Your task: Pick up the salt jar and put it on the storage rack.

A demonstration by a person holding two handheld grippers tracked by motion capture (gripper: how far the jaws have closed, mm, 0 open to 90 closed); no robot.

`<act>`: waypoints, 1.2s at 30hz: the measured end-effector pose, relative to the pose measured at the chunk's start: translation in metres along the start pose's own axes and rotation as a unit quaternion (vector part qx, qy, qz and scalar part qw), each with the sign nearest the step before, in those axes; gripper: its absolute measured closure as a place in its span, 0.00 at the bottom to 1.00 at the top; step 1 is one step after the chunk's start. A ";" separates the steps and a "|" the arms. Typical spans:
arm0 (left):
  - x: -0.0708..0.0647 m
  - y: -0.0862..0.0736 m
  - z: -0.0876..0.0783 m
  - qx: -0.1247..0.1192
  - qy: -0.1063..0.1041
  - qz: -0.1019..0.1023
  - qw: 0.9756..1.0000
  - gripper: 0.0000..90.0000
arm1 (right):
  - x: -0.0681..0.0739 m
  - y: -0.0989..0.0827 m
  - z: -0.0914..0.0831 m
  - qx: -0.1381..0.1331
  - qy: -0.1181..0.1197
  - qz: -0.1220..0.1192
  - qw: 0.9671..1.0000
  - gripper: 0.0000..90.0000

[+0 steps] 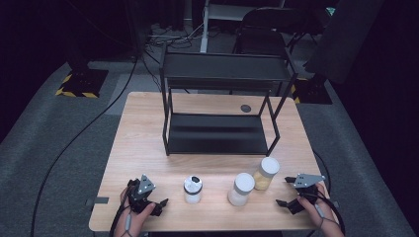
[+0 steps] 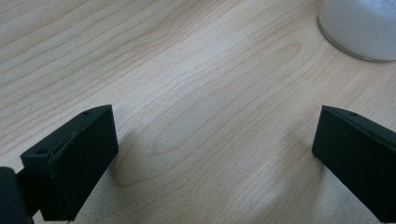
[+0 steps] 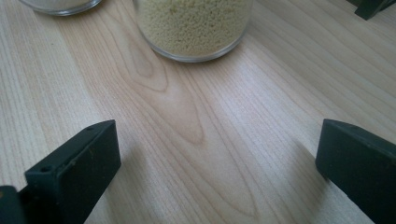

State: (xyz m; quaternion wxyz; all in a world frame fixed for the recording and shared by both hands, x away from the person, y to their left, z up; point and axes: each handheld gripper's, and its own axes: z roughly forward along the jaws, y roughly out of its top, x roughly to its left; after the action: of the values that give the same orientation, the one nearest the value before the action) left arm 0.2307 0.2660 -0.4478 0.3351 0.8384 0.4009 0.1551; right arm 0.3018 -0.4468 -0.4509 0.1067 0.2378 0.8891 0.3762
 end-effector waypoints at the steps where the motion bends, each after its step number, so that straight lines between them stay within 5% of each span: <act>1: 0.000 0.000 0.000 0.001 0.001 -0.001 1.000 0.00 | 0.000 0.000 0.000 0.000 0.000 0.000 1.000 0.00; 11: -0.008 0.005 -0.004 -0.008 0.000 -0.017 1.000 0.03 | 0.000 0.000 0.000 0.000 0.000 0.000 1.000 0.00; 36: -0.039 0.032 -0.045 -0.067 -0.008 -0.001 0.998 0.06 | 0.000 0.000 0.000 0.000 0.000 0.000 1.000 0.00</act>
State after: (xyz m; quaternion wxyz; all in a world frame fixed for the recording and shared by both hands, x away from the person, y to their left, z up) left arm 0.2004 0.2409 -0.3930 0.3940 0.8148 0.3879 0.1742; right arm 0.3019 -0.4468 -0.4509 0.1065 0.2379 0.8891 0.3763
